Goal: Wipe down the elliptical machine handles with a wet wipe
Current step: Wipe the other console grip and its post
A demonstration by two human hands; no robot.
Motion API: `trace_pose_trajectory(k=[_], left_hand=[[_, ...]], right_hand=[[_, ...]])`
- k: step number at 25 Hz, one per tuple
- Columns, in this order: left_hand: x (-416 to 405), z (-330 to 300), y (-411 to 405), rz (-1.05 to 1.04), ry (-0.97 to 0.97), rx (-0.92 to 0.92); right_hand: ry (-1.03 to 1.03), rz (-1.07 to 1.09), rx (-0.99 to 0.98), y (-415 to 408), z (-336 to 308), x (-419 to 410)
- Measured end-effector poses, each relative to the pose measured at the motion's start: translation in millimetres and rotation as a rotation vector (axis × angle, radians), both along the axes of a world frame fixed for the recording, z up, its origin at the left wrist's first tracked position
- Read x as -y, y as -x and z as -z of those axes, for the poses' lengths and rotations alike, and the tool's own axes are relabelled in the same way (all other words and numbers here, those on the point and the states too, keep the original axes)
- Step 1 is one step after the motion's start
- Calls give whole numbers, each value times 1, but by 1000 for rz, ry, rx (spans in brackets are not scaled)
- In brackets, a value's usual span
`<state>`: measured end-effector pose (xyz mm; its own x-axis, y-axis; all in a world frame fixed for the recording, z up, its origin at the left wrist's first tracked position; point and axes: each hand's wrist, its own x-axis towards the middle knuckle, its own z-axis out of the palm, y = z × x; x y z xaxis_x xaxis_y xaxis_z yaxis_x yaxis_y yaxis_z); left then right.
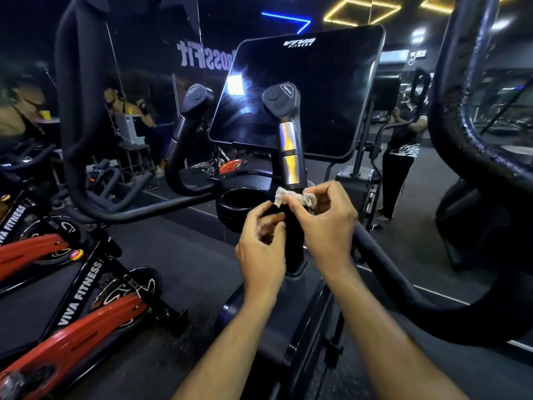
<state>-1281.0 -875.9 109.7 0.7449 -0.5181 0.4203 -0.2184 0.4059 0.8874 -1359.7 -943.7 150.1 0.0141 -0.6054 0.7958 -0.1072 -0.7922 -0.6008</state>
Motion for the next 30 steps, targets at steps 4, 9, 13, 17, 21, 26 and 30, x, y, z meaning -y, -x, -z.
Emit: trace_pose_trajectory(k=[4,9,13,17,21,26,30], left_hand=[[-8,7,0,-65,39,-6],[-13,4,-7,-81,75,-27],[-16,8,-9,-98,35,-6],[-23,9,-12,-108,32,23],[-35,12,-17,-125,24,49],[-41,14,-17,-140,-11,71],[-34,15,-12,-143,-27,95]], right_hand=[[-483,-271,-76,-19,-18,7],[-634,-676,-186,-14,-51,15],[-470,-497,-379,-5,-23,17],[-116,-249,-346,-4,16,30],[150,1,-484,-3,43,63],[162,43,-477,-7,56,76],[-13,-182,-284,-16,36,42]])
